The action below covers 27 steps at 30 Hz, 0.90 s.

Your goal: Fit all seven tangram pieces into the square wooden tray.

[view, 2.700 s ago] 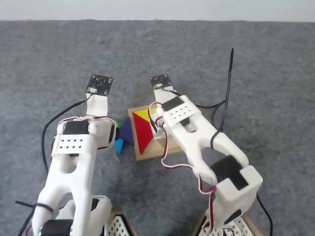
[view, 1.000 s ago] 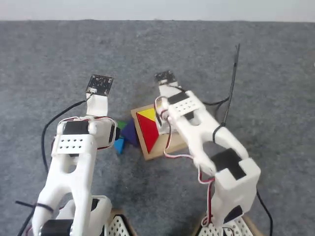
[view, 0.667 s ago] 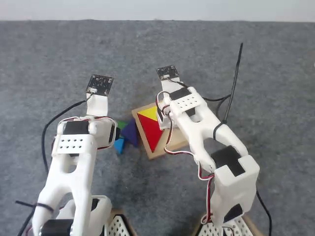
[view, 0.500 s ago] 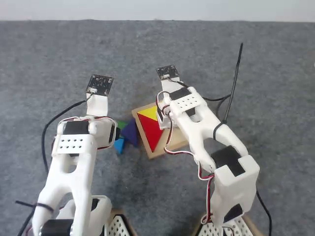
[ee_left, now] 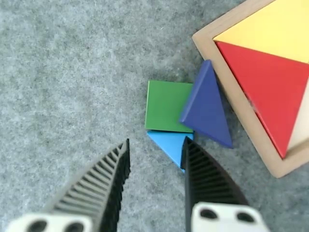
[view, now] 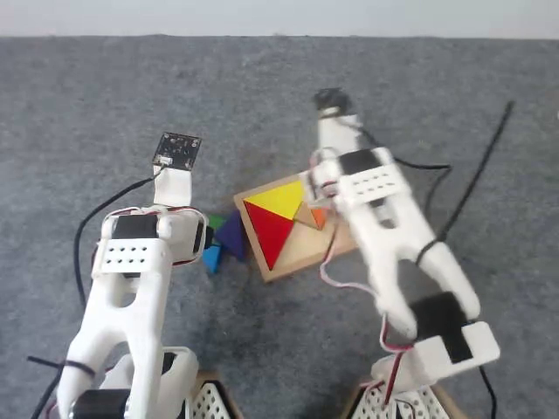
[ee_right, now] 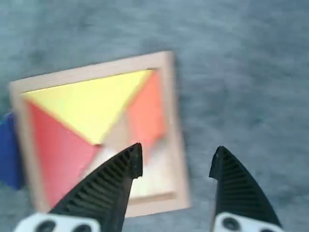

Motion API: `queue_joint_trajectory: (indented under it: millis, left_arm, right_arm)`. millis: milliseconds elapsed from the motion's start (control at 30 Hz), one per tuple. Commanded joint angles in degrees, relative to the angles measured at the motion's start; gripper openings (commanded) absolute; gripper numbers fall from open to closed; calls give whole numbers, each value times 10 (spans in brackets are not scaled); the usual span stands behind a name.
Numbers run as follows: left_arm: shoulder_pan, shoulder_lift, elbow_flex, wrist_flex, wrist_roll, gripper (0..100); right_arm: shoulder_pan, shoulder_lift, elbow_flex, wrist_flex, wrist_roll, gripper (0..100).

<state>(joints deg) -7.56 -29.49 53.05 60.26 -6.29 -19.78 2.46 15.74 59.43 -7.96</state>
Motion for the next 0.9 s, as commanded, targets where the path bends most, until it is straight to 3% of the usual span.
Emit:
queue_joint_trajectory:
  millis: [0, 300, 500, 667, 867]
  left_arm:
    - [-1, -4, -6, -9, -4, 166]
    - [-3, -4, -5, -9, -4, 166]
    - [-3, -4, -5, -11, -4, 166]
    - [-4, -3, -5, -12, -4, 166]
    - [-4, 0, -7, -12, -4, 166]
  right_arm:
    - [50, 15, -26, -4, 31, 241]
    - [59, 218, -102, 24, 51, 241]
    - [9, 179, -57, 44, 49, 241]
    - [-31, 101, 45, 0, 47, 241]
    - [-28, -12, 119, -18, 29, 241]
